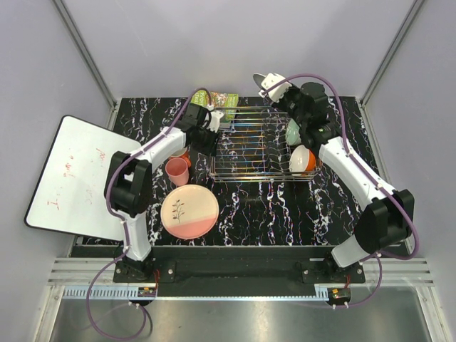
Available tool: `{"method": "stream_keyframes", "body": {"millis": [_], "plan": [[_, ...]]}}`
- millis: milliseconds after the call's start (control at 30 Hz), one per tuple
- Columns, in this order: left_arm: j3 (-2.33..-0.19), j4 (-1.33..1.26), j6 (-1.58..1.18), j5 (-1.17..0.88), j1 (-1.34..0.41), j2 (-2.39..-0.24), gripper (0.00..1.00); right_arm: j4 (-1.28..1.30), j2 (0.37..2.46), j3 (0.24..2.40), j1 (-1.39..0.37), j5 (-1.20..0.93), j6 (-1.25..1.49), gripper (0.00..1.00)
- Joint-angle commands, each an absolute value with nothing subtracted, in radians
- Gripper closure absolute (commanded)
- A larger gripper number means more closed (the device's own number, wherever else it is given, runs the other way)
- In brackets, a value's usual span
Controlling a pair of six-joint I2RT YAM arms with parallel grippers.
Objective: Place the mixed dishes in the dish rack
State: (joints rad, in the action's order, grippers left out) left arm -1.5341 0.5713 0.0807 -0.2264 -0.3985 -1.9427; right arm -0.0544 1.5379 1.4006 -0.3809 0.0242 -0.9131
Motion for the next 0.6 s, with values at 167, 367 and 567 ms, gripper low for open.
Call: {"method": "stream_keyframes", "body": {"millis": [167, 367, 567], "plan": [[-1.459, 0.587, 0.206, -0.247, -0.44, -1.83, 0.81, -0.196, 1.457, 1.414, -0.374, 0.003, -0.948, 1.0], [-1.428, 0.589, 0.216, -0.268, -0.445, -1.79, 0.85, -0.154, 1.401, 1.352, -0.374, -0.025, -0.96, 1.0], [-1.428, 0.594, 0.229, -0.267, -0.448, -1.787, 0.86, -0.106, 1.33, 1.284, -0.374, -0.034, -0.999, 1.0]]}}
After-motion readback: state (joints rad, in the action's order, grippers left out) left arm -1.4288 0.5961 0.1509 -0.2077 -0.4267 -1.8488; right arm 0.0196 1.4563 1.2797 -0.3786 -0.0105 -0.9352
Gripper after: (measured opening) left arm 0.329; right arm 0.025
